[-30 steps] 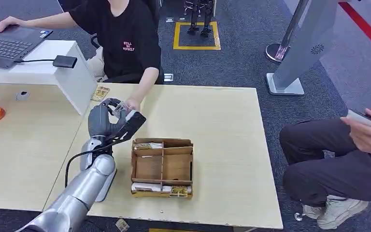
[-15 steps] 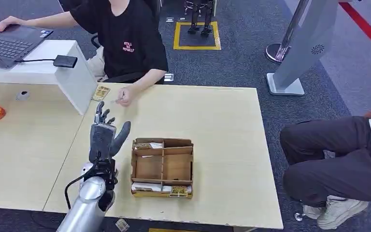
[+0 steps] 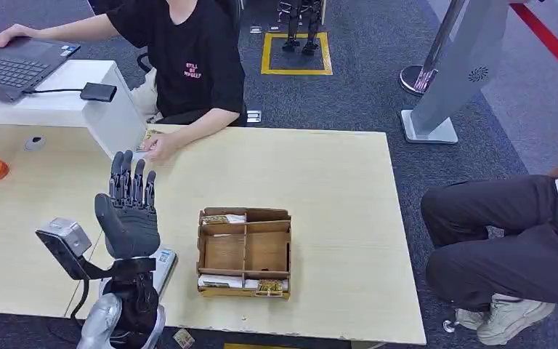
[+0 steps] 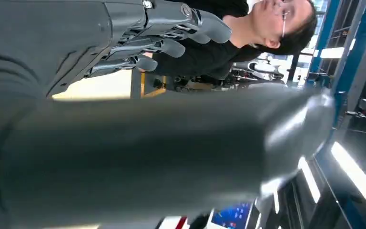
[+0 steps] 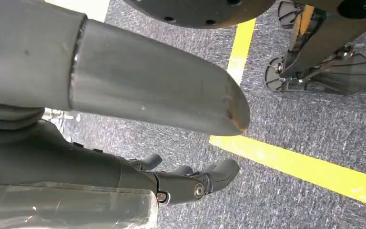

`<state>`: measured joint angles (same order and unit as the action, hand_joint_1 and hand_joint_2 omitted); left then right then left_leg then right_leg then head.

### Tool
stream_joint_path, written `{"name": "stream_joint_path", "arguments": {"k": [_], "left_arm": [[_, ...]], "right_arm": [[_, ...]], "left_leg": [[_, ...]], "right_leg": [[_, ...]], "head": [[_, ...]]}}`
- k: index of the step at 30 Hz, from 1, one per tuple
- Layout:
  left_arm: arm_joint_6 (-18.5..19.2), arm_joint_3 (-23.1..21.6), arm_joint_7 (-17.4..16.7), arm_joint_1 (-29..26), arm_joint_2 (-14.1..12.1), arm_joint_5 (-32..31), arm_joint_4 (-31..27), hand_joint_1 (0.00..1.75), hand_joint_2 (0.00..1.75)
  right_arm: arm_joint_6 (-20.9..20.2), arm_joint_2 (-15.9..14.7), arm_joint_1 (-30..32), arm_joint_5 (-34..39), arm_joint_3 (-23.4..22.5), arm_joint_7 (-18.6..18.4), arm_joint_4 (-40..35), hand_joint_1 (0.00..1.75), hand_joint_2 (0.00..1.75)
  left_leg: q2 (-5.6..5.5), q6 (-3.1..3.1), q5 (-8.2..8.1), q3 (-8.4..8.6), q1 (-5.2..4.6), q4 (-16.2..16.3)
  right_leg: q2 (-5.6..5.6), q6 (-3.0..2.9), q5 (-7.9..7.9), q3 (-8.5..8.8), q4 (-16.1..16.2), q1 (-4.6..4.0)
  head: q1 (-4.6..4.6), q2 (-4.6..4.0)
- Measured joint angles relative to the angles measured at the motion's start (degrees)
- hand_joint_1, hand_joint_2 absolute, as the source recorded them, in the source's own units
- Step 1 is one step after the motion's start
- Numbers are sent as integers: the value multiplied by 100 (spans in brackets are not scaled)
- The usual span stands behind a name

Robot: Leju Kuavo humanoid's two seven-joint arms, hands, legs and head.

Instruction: Pass the card to the sensor for recognition and then transmit it.

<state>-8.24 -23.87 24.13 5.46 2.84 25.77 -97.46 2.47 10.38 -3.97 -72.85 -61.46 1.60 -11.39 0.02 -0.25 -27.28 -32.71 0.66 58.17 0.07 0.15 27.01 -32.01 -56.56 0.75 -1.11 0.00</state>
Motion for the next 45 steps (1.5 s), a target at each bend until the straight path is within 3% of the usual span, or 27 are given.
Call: {"name": "stream_joint_path", "arguments": {"k": [8,9,10,11,12,13,15,16,17,18,19,22,23,28,30,35,39,45], "left_arm": [[151,-98,-70,-299,-74,65,-235,0,0],[462,-236,-92,-510,-241,-156,-299,0,175],[396,-352,61,-738,-413,-822,-336,0,175],[39,-474,183,-920,-551,-1778,-358,0,175],[-580,-622,214,-1036,-740,-3280,-384,7,175],[-818,-678,155,-1059,-811,-3816,-384,23,175],[-1074,-802,92,-1073,-971,-4710,-384,35,175],[-1122,-846,81,-1077,-1028,-4910,-384,38,175],[-1178,-896,46,-1084,-1101,-5129,-384,75,175],[-1213,-940,41,-1083,-1163,-5281,-384,91,175],[-1235,-982,39,-1080,-1224,-5419,-384,91,175],[-1252,-1115,-17,-1053,-1409,-5725,-384,68,175],[-1261,-1158,-39,-1035,-1456,-5808,-384,77,175],[-1270,-1364,-204,-893,-1752,-6387,-384,73,175],[-1270,-1425,-219,-853,-1832,-6470,-384,59,175],[-1087,-1619,-476,-667,-2085,-7063,-376,47,175],[-756,-1865,-741,-381,-2362,-7558,-299,61,175],[-239,-2264,-879,34,-2623,-7855,-116,68,175]], "right_arm": [[31,2,3,85,-57,7,0,0,0],[20,2,5,136,-109,31,0,0,0],[15,2,11,179,-161,39,0,0,0],[13,2,12,236,-201,39,0,0,0],[-2,2,14,293,-275,42,0,0,0],[-11,4,15,312,-306,44,0,0,0],[-44,4,15,343,-339,44,0,0,0],[-57,4,15,343,-352,44,0,0,0],[-72,4,15,345,-367,44,0,0,0],[-79,4,15,347,-376,44,0,0,0],[-85,4,14,345,-389,44,0,0,0],[-103,4,13,343,-407,44,-2,0,0],[-109,4,13,341,-409,44,-2,0,0],[-136,4,11,310,-415,44,-2,0,0],[-146,4,11,299,-415,44,-2,0,0],[-188,2,7,275,-417,42,-2,0,0],[-221,2,5,229,-417,39,-2,0,0],[-277,-2,1,179,-415,-2,-2,0,0]], "left_leg": [[0,0,0,0,0,0],[0,-3,-2,2,0,-1],[2,-3,-2,3,1,-1],[0,-3,-2,1,2,-1],[0,-3,-2,1,1,-1],[0,-3,-2,1,2,-1],[0,-3,-2,1,1,-1],[0,-3,-2,2,1,-1],[1,-3,-2,2,1,-1],[1,-3,-2,2,1,-1],[1,-3,-2,3,1,-1],[1,-3,-1,3,1,-1],[0,-3,-1,3,1,-1],[0,-3,-1,3,1,-1],[1,-3,-1,3,1,-1],[0,-3,-1,3,1,-1],[0,-3,-1,3,1,-1],[0,-4,0,4,2,-1]], "right_leg": [[-1,1,1,0,1,0],[1,1,1,0,1,0],[2,0,1,-1,0,-1],[0,0,4,-1,0,-1],[0,0,5,-1,0,-1],[-1,0,5,0,0,-1],[0,-1,5,0,0,-1],[0,-1,4,0,0,-1],[0,-1,4,0,0,-1],[0,-1,4,0,0,-1],[0,-1,4,0,0,-1],[0,-1,4,0,0,-1],[0,-1,4,0,0,-1],[0,-1,4,0,0,-1],[0,-1,4,0,0,-1],[-1,-1,4,0,0,-1],[0,-2,3,1,0,-1],[0,-3,2,1,-1,-1]], "head": [[2,0],[2,0],[0,0],[2,0],[0,0],[4,0],[2,0],[0,0],[2,0],[2,0],[2,0],[2,0],[0,0],[0,0],[2,0],[2,0],[0,0],[2,0]]}}
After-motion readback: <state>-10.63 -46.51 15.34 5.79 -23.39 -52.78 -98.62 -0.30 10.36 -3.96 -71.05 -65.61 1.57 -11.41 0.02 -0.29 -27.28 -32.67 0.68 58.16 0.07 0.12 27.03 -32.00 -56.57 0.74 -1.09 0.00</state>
